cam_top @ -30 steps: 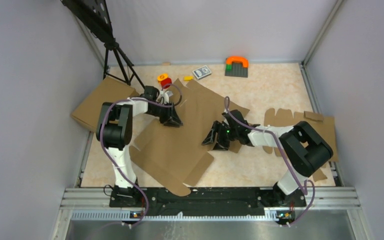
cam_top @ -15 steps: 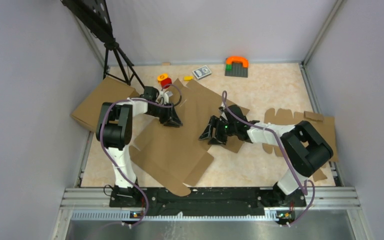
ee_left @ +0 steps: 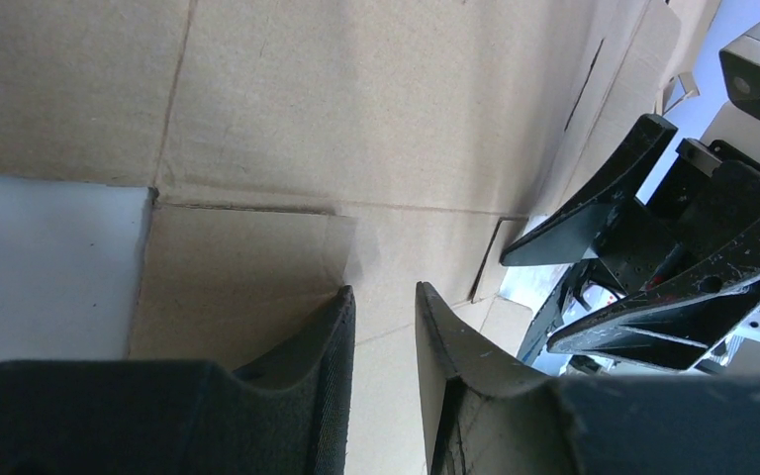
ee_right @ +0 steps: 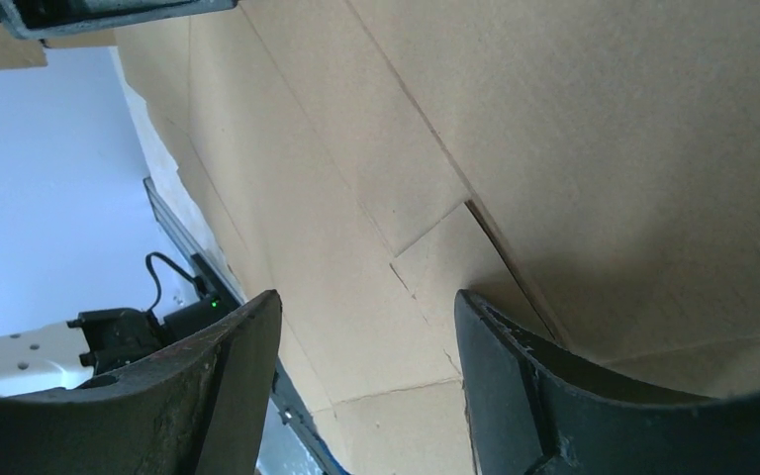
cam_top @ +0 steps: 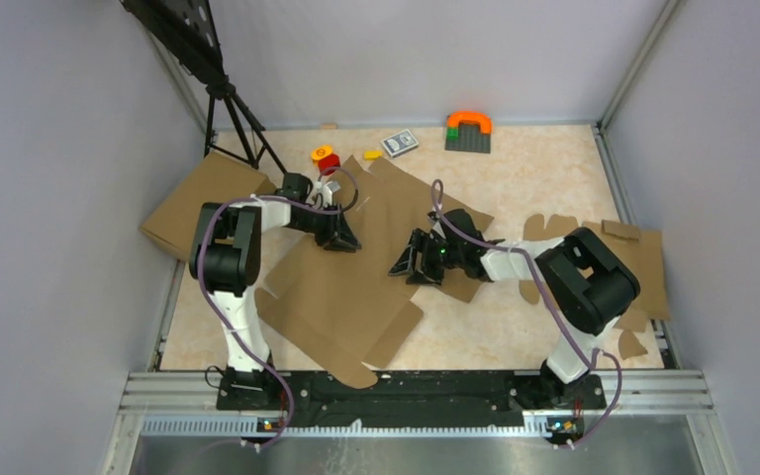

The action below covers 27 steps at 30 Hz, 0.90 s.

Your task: Fold the paper box

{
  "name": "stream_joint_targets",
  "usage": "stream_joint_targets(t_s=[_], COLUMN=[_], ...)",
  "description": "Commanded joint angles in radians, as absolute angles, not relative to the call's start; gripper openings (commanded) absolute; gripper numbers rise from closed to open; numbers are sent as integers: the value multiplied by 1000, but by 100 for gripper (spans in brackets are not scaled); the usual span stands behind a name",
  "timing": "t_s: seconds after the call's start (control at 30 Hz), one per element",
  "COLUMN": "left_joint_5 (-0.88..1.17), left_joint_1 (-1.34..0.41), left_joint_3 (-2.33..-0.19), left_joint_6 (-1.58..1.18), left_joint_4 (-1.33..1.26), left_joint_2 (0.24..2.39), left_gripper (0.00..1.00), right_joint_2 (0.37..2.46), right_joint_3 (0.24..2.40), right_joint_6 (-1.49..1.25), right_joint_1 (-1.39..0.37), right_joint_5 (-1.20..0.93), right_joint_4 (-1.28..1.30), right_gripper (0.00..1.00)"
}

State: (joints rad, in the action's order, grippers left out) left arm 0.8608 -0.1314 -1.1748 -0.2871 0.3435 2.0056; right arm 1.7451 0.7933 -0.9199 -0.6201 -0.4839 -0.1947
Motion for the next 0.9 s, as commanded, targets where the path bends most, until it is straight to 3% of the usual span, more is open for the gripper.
stream_joint_targets(t_s=[0.0, 0.23, 0.47, 0.57, 0.67, 0.87], left_joint_5=[849, 871, 935, 879, 778, 610], left_joint_1=[-130, -132, -97, -56, -16, 67], left_joint_3=[-1164, -1175, -1169, -1140, -1129, -1051], left_joint_6=[-281, -299, -379, -409, -407, -420], left_joint_4=[338, 378, 280, 235, 231, 117], left_joint_2=[1971, 1813, 1741, 1699, 1654, 1576], left_gripper=[31, 33, 32, 23, 0, 0], right_joint_2=[1790, 1783, 1799, 1789, 1784, 1778], right_joint_3=[735, 723, 755, 755, 753, 749], right_joint_6=[-891, -887, -880, -876, -873, -870], right_joint_1=[-614, -614, -615, -614, -614, -614], right_joint_5=[-446, -449, -476, -469, -467, -469], right_joint_4=[-260, -269, -247, -240, -235, -232], right_gripper=[65, 64, 57, 57, 47, 35])
